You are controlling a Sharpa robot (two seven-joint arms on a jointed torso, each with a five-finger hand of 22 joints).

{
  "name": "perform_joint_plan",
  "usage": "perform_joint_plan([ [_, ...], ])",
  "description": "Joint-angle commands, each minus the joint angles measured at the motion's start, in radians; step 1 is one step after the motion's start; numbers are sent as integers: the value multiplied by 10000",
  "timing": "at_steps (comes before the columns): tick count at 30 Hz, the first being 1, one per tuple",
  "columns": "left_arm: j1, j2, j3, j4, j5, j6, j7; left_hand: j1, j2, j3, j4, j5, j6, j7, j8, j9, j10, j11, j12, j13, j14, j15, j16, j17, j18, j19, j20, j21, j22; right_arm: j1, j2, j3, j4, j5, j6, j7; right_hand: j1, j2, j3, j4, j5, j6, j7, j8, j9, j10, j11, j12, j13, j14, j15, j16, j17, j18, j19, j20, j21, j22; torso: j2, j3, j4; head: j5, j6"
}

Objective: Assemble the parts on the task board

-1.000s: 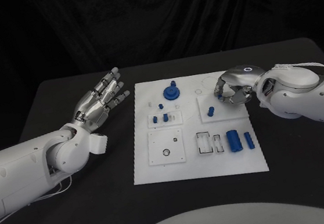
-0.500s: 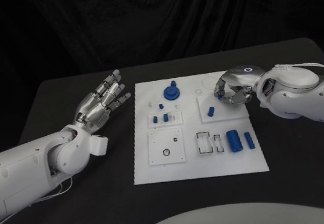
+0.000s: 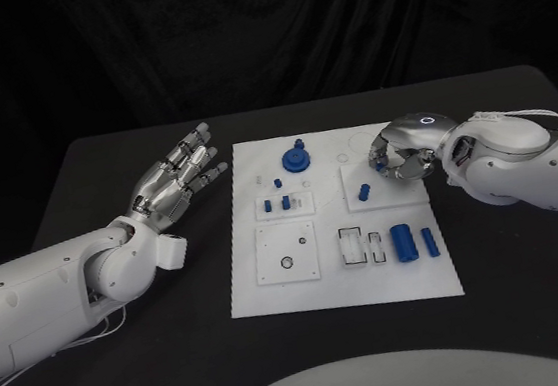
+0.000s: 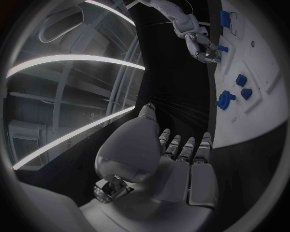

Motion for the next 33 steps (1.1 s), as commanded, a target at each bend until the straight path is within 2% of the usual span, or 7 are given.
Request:
perform_joint_plan([
  [1,-26,20,9,4,-25,162,416,91,-1,53,0,52,2,80,-29,6,-5,81,0,9,-30,70,37,14,139,9,40,44,19,-20,-62,12,53,-62,-563,160,8,119,-4,-64,-45,35,-14,78,201,76,-8,23,11,-5,-50,30,-10,-135,10,-66,29,1378,3,-2,0,27,-2],
  [3,-39,11,9,6,-25,159,410,103,11,60,-2,71,4,81,-29,6,-5,84,0,9,-29,72,37,14,139,12,41,45,19,-18,-129,12,130,-61,-766,206,44,126,44,-115,-219,41,-8,149,284,92,1,-14,-3,7,-49,28,-8,-142,22,-71,61,1385,2,-3,0,36,-2],
  [5,-46,2,9,8,-25,151,402,103,11,60,-2,71,4,81,-29,6,-5,84,0,9,-29,72,37,14,139,12,41,45,19,-15,-185,13,196,-61,-881,230,103,117,408,-197,-1102,-36,10,228,429,131,16,-144,-61,21,-43,15,-12,-148,24,-77,97,1390,3,-3,2,37,-2],
  [12,-59,-20,9,18,-25,115,374,121,29,71,-4,93,-8,85,-31,5,-4,88,1,10,-27,75,38,15,137,18,43,47,23,169,-413,17,544,-61,-1119,215,-45,16,621,-138,-1286,-71,9,308,558,170,24,-245,-103,42,-30,14,-8,-158,43,-60,159,1401,2,-4,-1,36,-2],
  [19,-65,-22,9,39,-25,86,359,139,54,82,-1,110,-7,99,-31,5,8,94,9,13,-18,79,42,18,136,23,44,49,21,679,-647,15,1090,-61,-994,24,-132,-29,721,-81,-1456,-114,6,341,630,193,24,-304,-126,49,-26,8,-15,-158,44,-53,167,1399,1,-3,-2,62,-2],
  [25,-76,11,9,38,-25,38,369,138,74,83,20,92,14,125,-27,9,23,102,18,17,-32,64,36,13,133,2,30,36,-40,1013,-913,13,2067,-61,-504,-228,-162,-65,820,-56,-1526,-166,-3,362,693,250,9,-335,-137,250,-42,261,422,-242,238,-58,615,1515,2,-4,0,134,-2],
  [33,-118,73,9,8,-25,28,370,138,101,86,43,88,25,151,-24,10,38,117,28,20,-33,48,35,13,131,-5,18,31,-55,1078,-744,12,3022,-63,435,-425,-289,-139,915,39,-1518,-267,-5,373,790,243,16,-461,-180,533,-42,641,1041,-343,488,-68,1160,1650,1,-8,4,357,-2],
])
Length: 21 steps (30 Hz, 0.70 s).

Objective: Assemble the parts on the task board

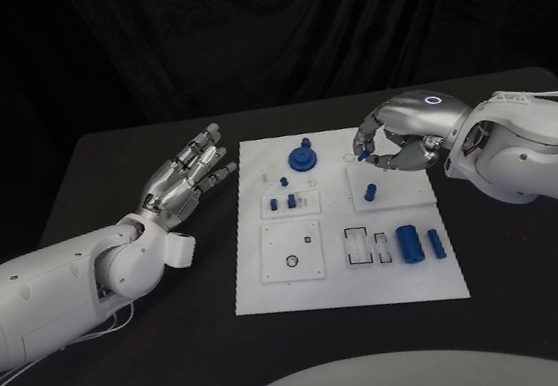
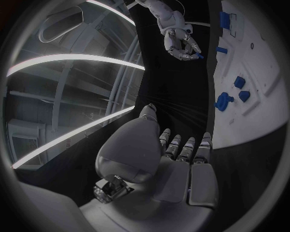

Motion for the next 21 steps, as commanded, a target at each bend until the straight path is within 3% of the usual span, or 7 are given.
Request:
perform_joint_plan([
  [1,-32,34,9,-5,-19,17,366,59,22,57,15,12,23,80,-24,11,3,84,28,9,-31,49,35,4,131,-4,19,31,-8,10,168,5,270,-76,890,-379,-146,13,75,33,-46,-114,0,3,3,-1,41,-97,-24,76,7,30,12,-177,61,1,55,1648,2,-1,6,130,-2],
  [6,-49,66,9,-17,-19,8,363,59,54,64,35,4,20,94,-24,10,21,105,39,14,-32,44,35,4,131,-1,15,32,-2,-94,675,5,323,-223,1292,-370,-243,31,70,123,2,-187,4,-42,4,43,43,-133,-35,159,16,162,243,-217,148,11,268,1700,2,-4,4,142,-2],
  [8,-53,83,9,-22,-19,0,361,57,66,66,45,-1,22,97,-24,10,27,113,43,15,-31,43,35,5,131,-2,15,32,-3,-167,901,5,233,-253,1382,-335,-295,25,27,165,214,-180,-13,-45,18,105,25,-152,-38,200,3,218,327,-232,191,7,368,1721,2,-2,6,153,-2],
  [21,-65,204,9,-87,-19,40,325,51,107,69,72,-8,18,103,-25,10,60,160,64,22,-23,43,39,7,133,9,16,37,16,-793,2172,6,-516,-686,1706,-151,-292,36,18,176,323,-286,16,-141,-7,39,59,-313,-103,208,22,234,341,-229,189,12,366,1713,-1,-14,38,124,-2],
])
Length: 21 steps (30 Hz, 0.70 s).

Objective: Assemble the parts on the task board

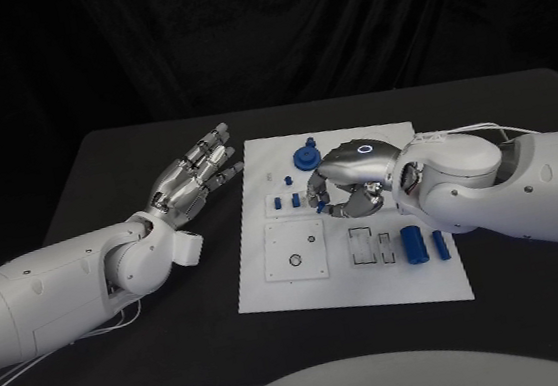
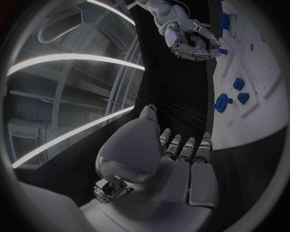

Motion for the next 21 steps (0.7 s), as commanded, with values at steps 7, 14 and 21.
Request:
perform_joint_plan([
  [7,-28,95,9,-40,-17,93,299,13,72,42,46,-8,-23,68,-26,9,2,105,66,13,-23,45,39,7,133,12,18,38,17,-323,462,7,-214,-604,239,10,-47,-5,-9,33,54,-106,2,-86,-13,-21,22,-99,-30,179,-1,31,-21,-70,74,13,28,1711,8,9,-26,39,-2],
  [14,-35,126,9,-61,-17,107,299,16,87,46,48,-7,-34,68,-28,8,10,121,71,15,-23,48,39,7,134,10,21,37,5,-449,554,7,-224,-673,256,-3,-30,-6,-7,20,51,-91,0,-88,-14,-3,19,-104,-32,177,0,30,-23,-69,71,14,22,1708,6,11,-26,62,-2],
  [21,-50,148,9,-94,-17,120,295,18,90,46,48,-8,-34,68,-28,8,9,126,71,14,-28,48,37,6,133,1,20,31,-20,-536,545,7,-163,-813,235,-53,0,-24,-6,-11,47,-74,0,-98,-18,9,20,-124,-40,161,0,9,-66,-58,50,16,-25,1694,2,7,-30,82,-2],
])
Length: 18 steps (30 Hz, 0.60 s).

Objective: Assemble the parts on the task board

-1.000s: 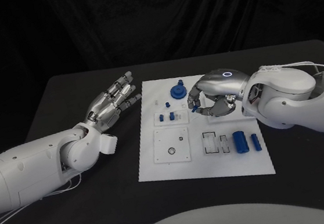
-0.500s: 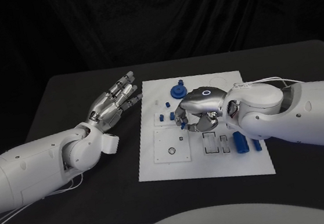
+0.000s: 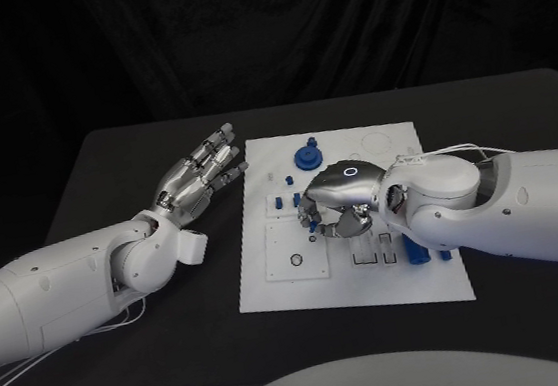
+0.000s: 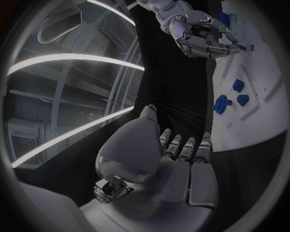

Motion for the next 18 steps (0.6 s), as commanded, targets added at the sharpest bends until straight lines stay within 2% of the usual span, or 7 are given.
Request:
perform_joint_plan([
  [1,-17,33,9,-9,-16,111,293,18,90,19,21,-8,2,32,-28,8,13,57,30,15,-28,48,37,6,134,1,20,31,-9,-40,2,7,43,-271,73,-85,-1,-22,-7,-8,48,-38,-34,-42,-3,10,18,-35,-9,162,0,9,-12,-60,52,17,-24,1694,-5,-1,-7,0,-2],
  [18,-40,87,9,-50,-16,178,258,70,115,36,-9,55,-35,43,-34,3,1,92,25,11,-32,58,35,5,131,6,25,33,-4,-236,52,7,-85,-515,40,-72,27,-40,-8,-41,35,2,-26,-62,-11,9,32,-88,-29,106,8,-66,-155,-24,-22,23,-194,1645,-3,-8,-2,71,-2],
])
